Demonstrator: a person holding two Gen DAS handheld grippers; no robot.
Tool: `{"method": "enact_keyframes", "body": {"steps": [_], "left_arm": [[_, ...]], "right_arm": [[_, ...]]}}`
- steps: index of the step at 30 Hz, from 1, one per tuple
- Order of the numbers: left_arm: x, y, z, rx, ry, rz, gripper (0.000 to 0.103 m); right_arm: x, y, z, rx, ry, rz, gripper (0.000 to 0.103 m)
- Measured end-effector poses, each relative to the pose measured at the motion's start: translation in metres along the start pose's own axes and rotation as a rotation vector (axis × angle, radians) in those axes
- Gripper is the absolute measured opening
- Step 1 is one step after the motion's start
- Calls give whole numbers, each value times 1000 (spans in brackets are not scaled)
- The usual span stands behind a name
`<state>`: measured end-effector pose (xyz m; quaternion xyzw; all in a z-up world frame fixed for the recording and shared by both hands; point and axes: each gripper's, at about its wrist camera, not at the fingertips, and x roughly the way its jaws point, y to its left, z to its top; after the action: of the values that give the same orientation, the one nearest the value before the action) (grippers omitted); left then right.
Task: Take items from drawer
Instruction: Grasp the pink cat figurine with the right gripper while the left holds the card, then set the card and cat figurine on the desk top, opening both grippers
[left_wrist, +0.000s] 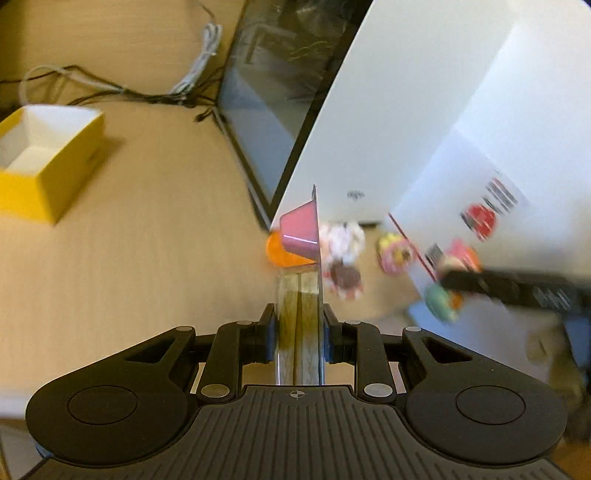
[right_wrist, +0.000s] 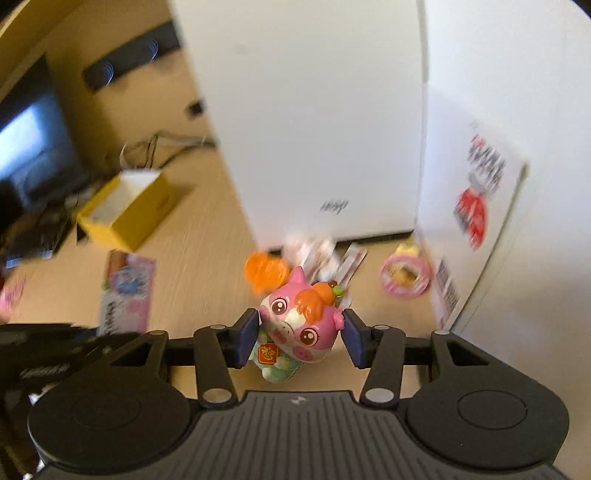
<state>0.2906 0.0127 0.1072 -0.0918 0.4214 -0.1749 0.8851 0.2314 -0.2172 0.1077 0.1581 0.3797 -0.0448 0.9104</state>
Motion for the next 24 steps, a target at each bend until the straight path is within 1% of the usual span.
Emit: {"method": "enact_keyframes", "body": {"steps": [2,5,7,8,9,10,11,13,15,17,20,24], "left_arm": [[28,6,17,-11,16,-1,26],[74,17,32,-40,54,-2,27],[104,24,34,-37,103,35,27],[117,28,32,-24,129,63,27],[128,31,30,-5,149,103,29],[129,34,28,18,116,124,33],[129,37,27,39,100,143,34],[128,41,29,45,90,156,33],[120,44,31,37,48,150,34],[105,47,32,36,-8,143,34],[79,53,32,11,-79,163,34],[45,63,18,-31,-119,164,34]], "right_arm": [[4,-10,8,12,-4,-6,49],[11,-10,4,-5,6,-2,49],[20,-7,-7,-5,17,-16,49],[23,-9,-10,-3,25,-23,49],[28,-13,-12,-2,32,-30,49],[32,-16,-16,-1,35,-39,49],[35,-19,-16,0,37,-49,49],[38,-26,-21,4,36,-60,49],[46,-31,-22,14,34,-54,49],[53,-32,-19,22,20,-41,49],[68,-29,-11,12,-11,-40,49],[92,-25,5,8,-25,-43,49]]}}
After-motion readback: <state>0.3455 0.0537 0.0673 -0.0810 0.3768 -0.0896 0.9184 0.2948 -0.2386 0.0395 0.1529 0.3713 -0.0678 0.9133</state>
